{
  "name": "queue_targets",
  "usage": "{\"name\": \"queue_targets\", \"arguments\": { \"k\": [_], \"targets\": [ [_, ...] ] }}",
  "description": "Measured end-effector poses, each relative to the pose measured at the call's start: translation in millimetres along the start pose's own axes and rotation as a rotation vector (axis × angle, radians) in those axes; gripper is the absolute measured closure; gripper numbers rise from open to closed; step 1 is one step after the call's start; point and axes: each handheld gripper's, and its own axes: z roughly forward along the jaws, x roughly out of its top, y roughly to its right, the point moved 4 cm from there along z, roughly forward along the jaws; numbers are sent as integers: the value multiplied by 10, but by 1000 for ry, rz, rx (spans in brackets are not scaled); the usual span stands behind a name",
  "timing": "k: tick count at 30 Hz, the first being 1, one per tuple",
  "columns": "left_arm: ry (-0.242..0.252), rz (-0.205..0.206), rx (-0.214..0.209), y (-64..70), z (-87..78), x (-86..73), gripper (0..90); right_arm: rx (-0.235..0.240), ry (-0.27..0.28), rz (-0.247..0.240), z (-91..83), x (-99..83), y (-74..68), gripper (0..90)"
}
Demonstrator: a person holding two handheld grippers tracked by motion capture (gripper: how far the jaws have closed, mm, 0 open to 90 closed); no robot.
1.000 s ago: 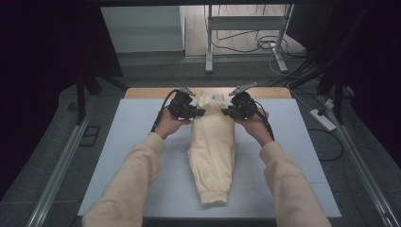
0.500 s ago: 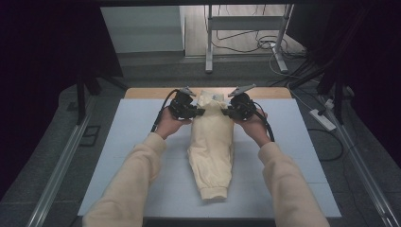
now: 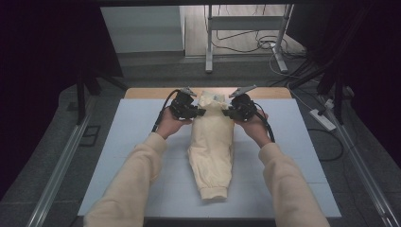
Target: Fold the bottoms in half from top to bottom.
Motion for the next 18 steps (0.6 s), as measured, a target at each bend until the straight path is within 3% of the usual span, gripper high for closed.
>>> {"name": "queue_targets", "arguments": {
  "k": [9,14,18],
  "targets": [
    [-6,4,-1,-78,2,65,772,-7,-7,-9,18,55,30,782],
    [21,13,19,-162,-70,239,772,-25,8,-21,-38,228,116,784],
    [54,33,62,-212,-196,431,771,-54,49,-32,-111,432,202,785]
  ]
}}
